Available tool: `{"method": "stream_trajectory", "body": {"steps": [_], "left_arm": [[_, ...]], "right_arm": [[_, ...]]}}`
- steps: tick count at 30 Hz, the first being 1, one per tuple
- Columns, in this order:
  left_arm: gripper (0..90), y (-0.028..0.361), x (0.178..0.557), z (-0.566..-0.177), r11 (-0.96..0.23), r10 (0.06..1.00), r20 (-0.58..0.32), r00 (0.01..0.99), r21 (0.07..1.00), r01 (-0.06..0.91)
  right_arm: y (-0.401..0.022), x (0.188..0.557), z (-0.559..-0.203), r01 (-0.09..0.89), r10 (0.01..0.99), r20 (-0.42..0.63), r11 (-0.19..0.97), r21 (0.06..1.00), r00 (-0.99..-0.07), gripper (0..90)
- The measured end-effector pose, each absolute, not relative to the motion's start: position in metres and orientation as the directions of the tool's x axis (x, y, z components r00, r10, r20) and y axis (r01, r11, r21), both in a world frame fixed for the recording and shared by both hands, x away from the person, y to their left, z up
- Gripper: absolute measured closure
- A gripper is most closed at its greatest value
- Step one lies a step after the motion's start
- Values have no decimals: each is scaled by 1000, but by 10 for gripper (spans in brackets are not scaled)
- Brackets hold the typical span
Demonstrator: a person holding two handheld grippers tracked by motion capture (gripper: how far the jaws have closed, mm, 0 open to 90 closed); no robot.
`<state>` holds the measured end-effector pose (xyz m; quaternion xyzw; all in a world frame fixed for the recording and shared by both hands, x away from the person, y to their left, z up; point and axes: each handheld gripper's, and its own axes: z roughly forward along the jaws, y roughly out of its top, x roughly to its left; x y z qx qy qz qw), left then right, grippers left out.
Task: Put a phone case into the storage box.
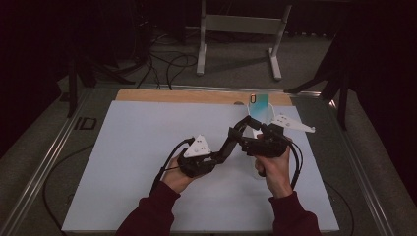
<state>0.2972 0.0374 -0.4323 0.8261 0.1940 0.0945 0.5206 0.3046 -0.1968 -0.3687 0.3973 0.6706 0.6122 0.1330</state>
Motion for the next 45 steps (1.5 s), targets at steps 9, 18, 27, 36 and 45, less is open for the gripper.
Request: {"method": "stream_trajectory", "body": {"steps": [9, 18, 27, 36, 45], "left_arm": [[787, 36, 297, -432, -403, 425, -31, 905, 888, 220], [530, 41, 300, -431, -407, 440, -43, 897, 881, 241], [168, 54, 302, -427, -379, 551, -33, 834, 880, 285], [63, 70, 305, -428, -369, 610, -31, 791, 873, 319], [1, 92, 304, -432, -357, 680, -2, 734, 872, 333]], "right_arm": [[-195, 303, -366, 363, 706, 279, -33, 931, -651, 139], [-192, 305, -363, 361, 706, 273, -26, 932, -654, 141], [-193, 307, -362, 357, 708, 258, -10, 934, -657, 139], [-193, 308, -360, 345, 719, 239, 1, 939, -652, 139], [-193, 311, -356, 330, 742, 217, 6, 944, -634, 138]]}}
